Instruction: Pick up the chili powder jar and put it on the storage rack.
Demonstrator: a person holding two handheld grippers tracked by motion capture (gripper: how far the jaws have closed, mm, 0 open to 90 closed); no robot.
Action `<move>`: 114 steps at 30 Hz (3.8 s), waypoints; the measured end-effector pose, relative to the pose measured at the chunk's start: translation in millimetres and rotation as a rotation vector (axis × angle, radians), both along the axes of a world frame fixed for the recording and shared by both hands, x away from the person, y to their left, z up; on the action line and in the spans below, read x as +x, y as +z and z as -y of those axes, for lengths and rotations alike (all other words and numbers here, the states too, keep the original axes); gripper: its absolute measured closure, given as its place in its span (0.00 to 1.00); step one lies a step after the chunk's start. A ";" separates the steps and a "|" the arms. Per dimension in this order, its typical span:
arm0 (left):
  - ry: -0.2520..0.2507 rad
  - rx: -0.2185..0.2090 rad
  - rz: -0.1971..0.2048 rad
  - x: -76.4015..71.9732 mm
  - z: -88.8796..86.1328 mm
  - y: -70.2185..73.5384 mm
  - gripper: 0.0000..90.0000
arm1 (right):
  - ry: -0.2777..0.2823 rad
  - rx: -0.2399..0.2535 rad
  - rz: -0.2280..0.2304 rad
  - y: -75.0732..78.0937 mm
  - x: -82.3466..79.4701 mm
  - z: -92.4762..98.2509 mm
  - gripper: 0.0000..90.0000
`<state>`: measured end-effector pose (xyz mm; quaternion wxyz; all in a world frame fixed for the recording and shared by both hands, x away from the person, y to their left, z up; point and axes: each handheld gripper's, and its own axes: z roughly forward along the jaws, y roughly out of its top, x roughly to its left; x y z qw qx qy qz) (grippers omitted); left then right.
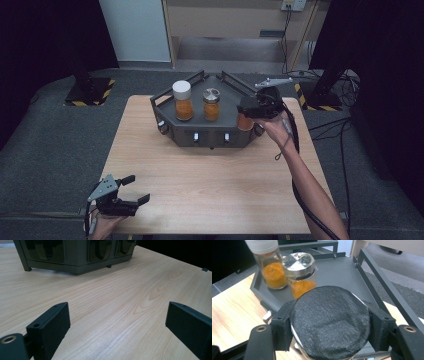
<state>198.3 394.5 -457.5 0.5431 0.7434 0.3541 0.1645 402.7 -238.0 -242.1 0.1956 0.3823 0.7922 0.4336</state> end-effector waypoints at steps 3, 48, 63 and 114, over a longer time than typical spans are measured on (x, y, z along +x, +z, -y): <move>-0.001 -0.001 -0.001 0.5 -0.1 -0.3 0.05 | -0.013 0.008 -0.012 -0.8 6.2 -2.6 0.38; -0.004 -0.004 0.000 0.1 -0.6 -0.5 0.05 | -0.119 -0.020 0.000 -22.7 53.1 -32.5 0.39; -0.005 -0.001 0.001 0.1 -0.5 -0.3 0.05 | -0.127 -0.007 -0.012 -31.2 57.1 -30.3 0.39; -0.012 0.010 -0.001 0.4 1.7 1.1 0.05 | 0.022 0.083 0.201 -3.1 -51.9 41.7 0.14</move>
